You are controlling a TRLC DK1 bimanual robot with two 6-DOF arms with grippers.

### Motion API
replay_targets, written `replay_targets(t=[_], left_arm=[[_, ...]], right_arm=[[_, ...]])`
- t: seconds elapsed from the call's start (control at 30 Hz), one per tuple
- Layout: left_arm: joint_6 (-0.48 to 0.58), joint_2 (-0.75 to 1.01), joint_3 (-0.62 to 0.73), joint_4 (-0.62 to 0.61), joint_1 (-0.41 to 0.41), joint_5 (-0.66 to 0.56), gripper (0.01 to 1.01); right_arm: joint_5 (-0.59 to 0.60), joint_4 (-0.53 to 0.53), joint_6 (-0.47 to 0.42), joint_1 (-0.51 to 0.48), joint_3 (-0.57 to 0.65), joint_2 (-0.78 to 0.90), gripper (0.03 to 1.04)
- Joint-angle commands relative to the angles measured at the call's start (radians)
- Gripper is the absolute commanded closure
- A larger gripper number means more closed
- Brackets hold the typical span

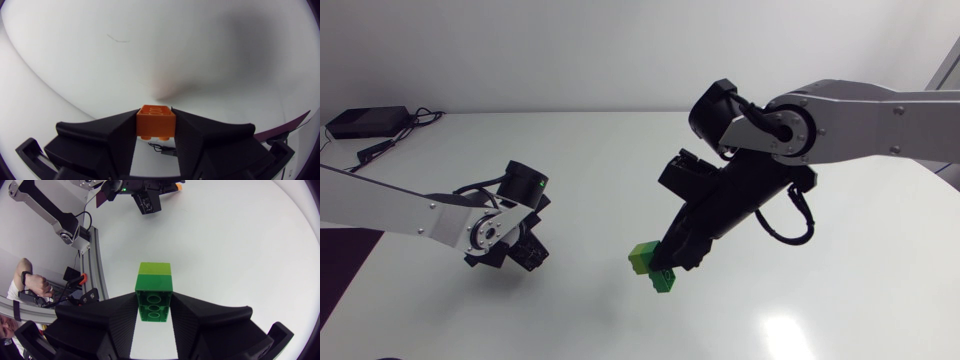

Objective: Separate the duplo bricks

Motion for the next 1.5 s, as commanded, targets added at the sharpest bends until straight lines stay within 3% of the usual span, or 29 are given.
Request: replay_targets(t=[0.0,0.13,0.27,0.33,0.47,0.6,0.77,0.97,1.07,1.27,1.47], left_arm=[[0.032,0.035,-0.003,0.017,-0.002,-0.010,0.621],[0.031,0.033,-0.021,0.030,-0.001,-0.010,0.321],[0.031,0.022,-0.047,0.049,-0.001,-0.010,0.120],[0.026,-0.002,-0.050,0.049,-0.004,-0.008,0.079],[-0.015,-0.103,0.002,-0.005,-0.008,0.070,0.057],[-0.307,-0.217,0.160,-0.304,-0.031,0.268,0.057],[-0.637,-0.334,0.293,-0.554,-0.048,0.599,0.057],[-0.855,-0.369,0.358,-0.738,-0.001,0.957,0.057],[-0.913,-0.357,0.408,-0.819,0.047,1.150,0.057],[-0.971,-0.277,0.482,-0.893,0.113,1.397,0.057],[-1.036,-0.188,0.543,-0.931,0.114,1.526,0.059]], right_arm=[[0.001,-0.003,-0.023,0.009,-0.012,-0.015,0.79],[0.001,-0.003,-0.018,0.020,-0.012,-0.016,0.79],[0.004,-0.002,-0.012,0.028,-0.019,-0.025,0.79],[0.005,-0.002,-0.009,0.029,-0.022,-0.035,0.79],[0.008,-0.006,0.005,0.029,-0.021,-0.062,0.79],[0.004,-0.009,0.017,0.035,-0.010,-0.099,0.79],[-0.033,0.035,0.028,0.037,-0.007,-0.154,0.79],[-0.110,0.115,0.036,0.006,-0.033,-0.203,0.79],[-0.176,0.160,0.036,-0.041,-0.065,-0.225,0.79],[-0.282,0.241,0.028,-0.115,-0.119,-0.231,0.79],[-0.303,0.290,0.019,-0.121,-0.119,-0.228,0.79]])
